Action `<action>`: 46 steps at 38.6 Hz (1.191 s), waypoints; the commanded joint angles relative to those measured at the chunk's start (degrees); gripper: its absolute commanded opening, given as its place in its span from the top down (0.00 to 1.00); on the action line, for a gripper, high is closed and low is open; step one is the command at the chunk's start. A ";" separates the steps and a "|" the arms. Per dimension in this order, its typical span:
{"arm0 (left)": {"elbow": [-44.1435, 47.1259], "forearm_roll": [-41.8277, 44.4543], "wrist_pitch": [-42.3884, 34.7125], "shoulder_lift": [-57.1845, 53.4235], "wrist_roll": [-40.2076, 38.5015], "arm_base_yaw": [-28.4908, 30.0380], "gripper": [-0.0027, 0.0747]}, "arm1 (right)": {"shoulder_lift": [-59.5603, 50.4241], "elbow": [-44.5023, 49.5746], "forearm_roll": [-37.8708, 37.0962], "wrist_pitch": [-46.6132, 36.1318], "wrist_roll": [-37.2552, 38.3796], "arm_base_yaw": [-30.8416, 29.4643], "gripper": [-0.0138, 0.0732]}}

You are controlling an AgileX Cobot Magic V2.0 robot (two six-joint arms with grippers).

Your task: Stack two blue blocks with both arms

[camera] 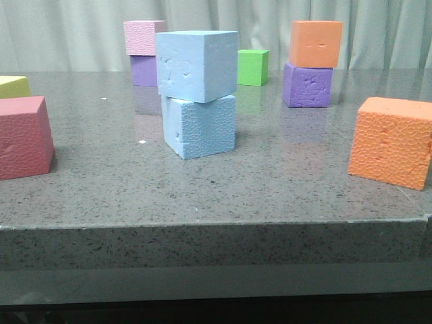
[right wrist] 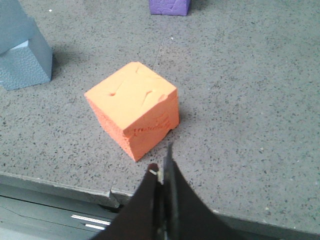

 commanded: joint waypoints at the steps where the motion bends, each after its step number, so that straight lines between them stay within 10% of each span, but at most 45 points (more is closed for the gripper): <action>1: 0.23 -0.70 -4.72 -1.02 -0.53 0.09 0.99 | 0.22 -1.63 0.12 -3.88 -0.62 -0.27 0.92; 46: 0.23 -0.70 -4.72 -1.02 -0.53 0.09 0.99 | -4.67 5.04 -7.54 -14.24 -0.66 -1.14 0.92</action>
